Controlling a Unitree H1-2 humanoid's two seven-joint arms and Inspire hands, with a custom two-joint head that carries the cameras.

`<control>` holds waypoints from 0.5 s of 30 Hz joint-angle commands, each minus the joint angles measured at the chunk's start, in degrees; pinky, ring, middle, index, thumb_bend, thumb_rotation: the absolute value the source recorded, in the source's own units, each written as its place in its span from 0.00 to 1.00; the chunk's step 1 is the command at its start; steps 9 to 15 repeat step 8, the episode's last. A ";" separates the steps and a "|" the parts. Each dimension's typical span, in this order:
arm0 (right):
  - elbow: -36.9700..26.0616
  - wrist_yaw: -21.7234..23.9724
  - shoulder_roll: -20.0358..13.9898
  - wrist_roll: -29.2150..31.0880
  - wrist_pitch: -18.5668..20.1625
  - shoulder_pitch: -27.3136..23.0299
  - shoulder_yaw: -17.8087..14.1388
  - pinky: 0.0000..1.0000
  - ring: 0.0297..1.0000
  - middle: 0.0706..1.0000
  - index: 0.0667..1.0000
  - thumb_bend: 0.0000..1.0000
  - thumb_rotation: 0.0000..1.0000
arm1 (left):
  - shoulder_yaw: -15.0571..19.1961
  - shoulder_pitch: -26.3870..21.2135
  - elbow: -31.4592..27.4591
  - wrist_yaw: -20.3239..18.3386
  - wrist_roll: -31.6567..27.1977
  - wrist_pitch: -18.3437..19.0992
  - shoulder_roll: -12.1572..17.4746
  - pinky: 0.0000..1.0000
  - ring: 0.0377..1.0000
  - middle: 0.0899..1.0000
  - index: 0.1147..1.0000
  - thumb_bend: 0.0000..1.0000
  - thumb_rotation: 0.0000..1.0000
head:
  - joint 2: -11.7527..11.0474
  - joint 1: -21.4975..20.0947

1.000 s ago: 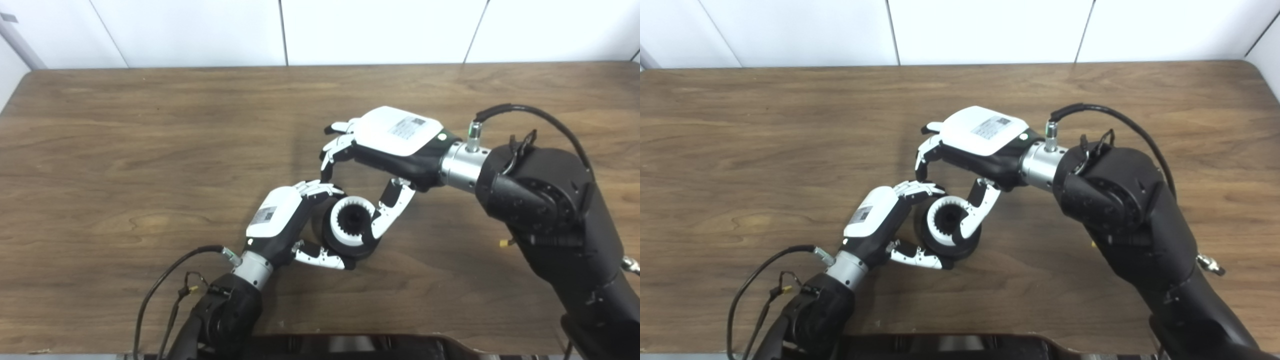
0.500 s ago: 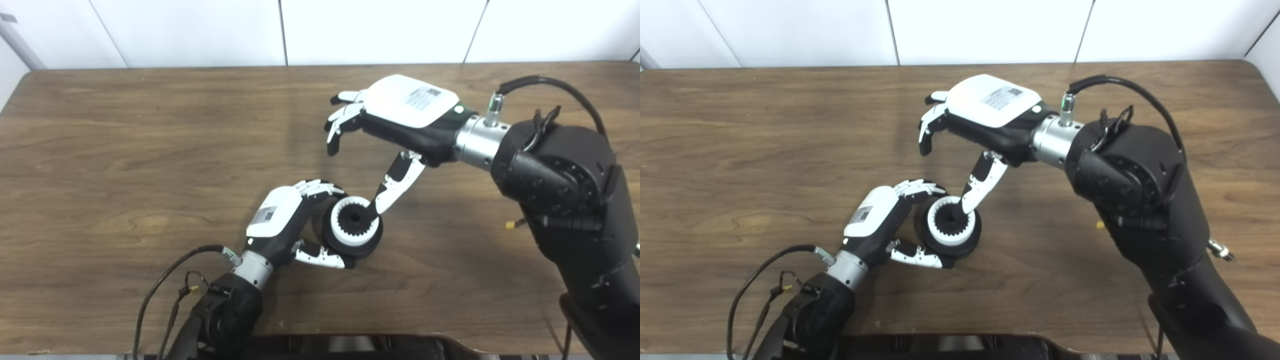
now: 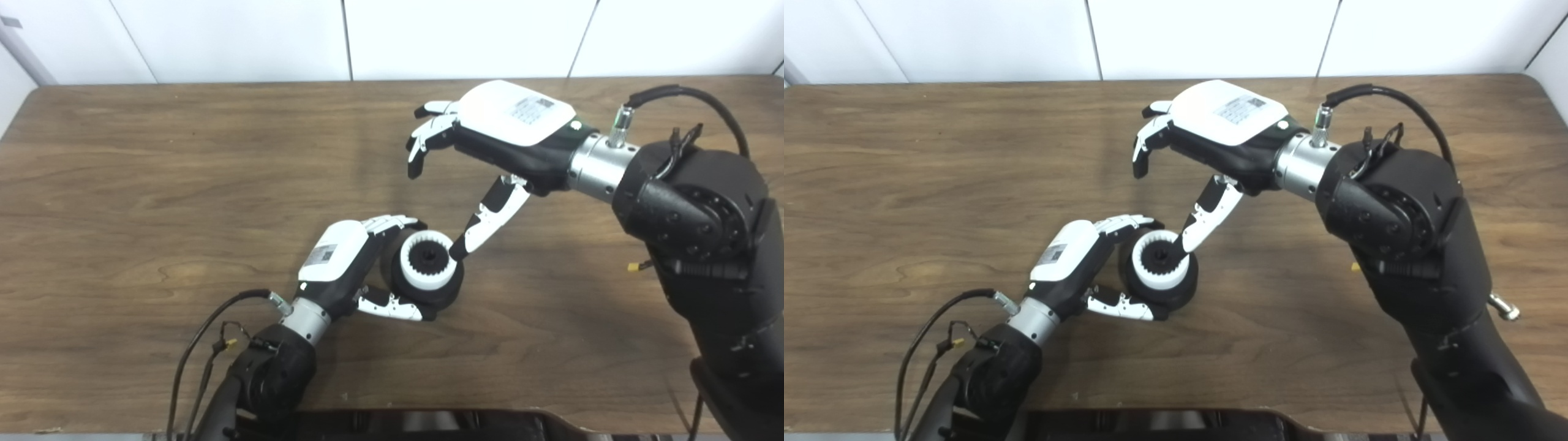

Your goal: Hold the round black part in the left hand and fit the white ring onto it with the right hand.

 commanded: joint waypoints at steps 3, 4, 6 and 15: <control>-0.87 -2.13 -0.65 0.01 0.02 -1.16 -1.05 0.89 0.94 0.80 0.65 1.00 0.43 | -1.01 0.07 1.38 -5.32 2.42 4.51 1.73 0.95 0.93 0.90 0.82 1.00 0.38 | -0.01 -0.11; -0.85 -2.18 -0.64 -0.05 -0.03 -1.12 -1.05 0.89 0.94 0.80 0.65 1.00 0.43 | -0.99 0.05 1.33 -5.71 2.58 4.76 1.68 0.96 0.94 0.90 0.82 1.00 0.38 | 0.01 -0.13; -0.97 -2.13 -0.68 -0.06 0.01 -1.11 -1.10 0.89 0.94 0.80 0.65 1.00 0.43 | -0.97 -0.02 1.30 -6.32 2.83 5.17 1.58 0.97 0.95 0.91 0.83 1.00 0.38 | 0.01 -0.13; -1.20 -1.91 -0.78 0.05 0.39 -1.07 -1.34 0.89 0.94 0.80 0.65 1.00 0.43 | -1.19 -0.14 1.28 -6.88 3.49 5.57 1.58 0.98 0.96 0.91 0.84 1.00 0.38 | -0.03 -0.05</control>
